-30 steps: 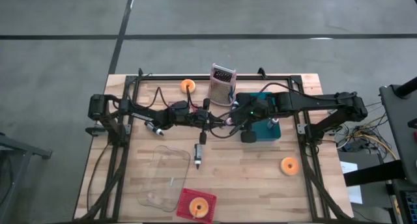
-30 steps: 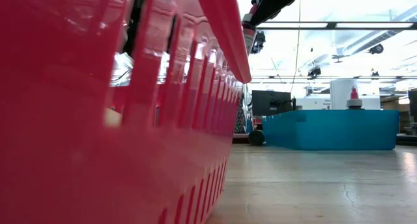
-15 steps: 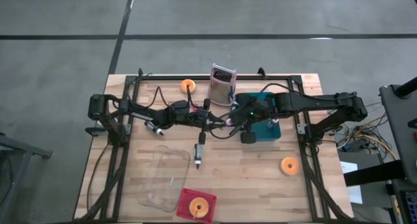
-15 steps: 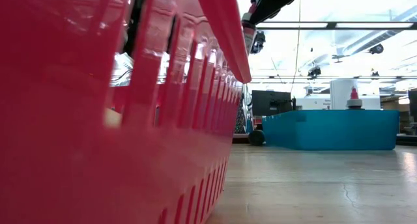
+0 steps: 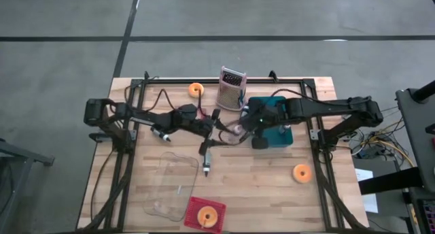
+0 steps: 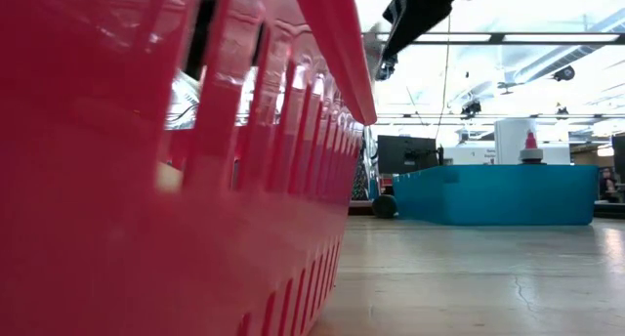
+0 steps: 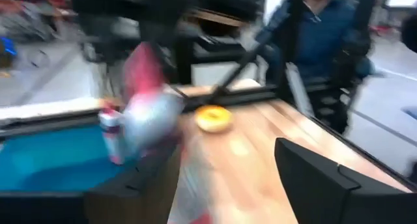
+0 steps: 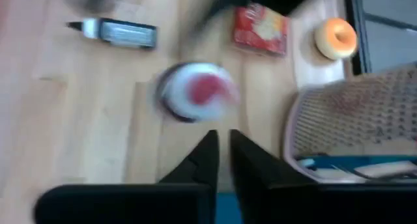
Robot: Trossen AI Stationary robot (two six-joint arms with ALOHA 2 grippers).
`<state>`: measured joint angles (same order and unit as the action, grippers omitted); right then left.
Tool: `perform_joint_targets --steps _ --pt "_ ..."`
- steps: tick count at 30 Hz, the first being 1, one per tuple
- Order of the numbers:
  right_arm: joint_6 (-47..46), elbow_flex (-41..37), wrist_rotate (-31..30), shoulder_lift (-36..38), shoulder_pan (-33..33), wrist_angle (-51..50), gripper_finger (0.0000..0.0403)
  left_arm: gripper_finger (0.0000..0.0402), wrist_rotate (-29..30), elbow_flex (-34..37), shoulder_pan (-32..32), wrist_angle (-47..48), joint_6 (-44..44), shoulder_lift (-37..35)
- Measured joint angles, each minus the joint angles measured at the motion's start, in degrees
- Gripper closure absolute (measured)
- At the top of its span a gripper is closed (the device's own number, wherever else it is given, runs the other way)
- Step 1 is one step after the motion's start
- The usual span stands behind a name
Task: Pick & Place Food Item
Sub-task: Put the pink food coloring bottle into the blue bin
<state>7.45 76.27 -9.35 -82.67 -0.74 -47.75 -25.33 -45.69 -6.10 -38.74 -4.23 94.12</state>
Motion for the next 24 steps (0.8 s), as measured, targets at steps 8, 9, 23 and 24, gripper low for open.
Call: perform_joint_targets --steps 8,9,23,24 --pt "-1.62 -0.94 -0.01 0.00 -0.01 -0.07 0.0400 0.0143 0.77 1.18 0.21 3.15 -0.18 -2.23" --pt "-2.00 -1.16 0.02 0.00 -0.05 -0.09 0.0399 0.0143 0.54 1.25 0.30 3.32 -0.22 -2.27" --pt "-0.59 -11.96 11.22 0.00 -0.16 13.02 0.0395 0.0144 11.12 1.44 0.10 20.73 3.45 -2.85" --pt "0.24 -13.63 11.82 0.00 -0.17 15.80 0.0395 0.0144 11.87 1.44 0.16 22.13 3.48 -3.09"
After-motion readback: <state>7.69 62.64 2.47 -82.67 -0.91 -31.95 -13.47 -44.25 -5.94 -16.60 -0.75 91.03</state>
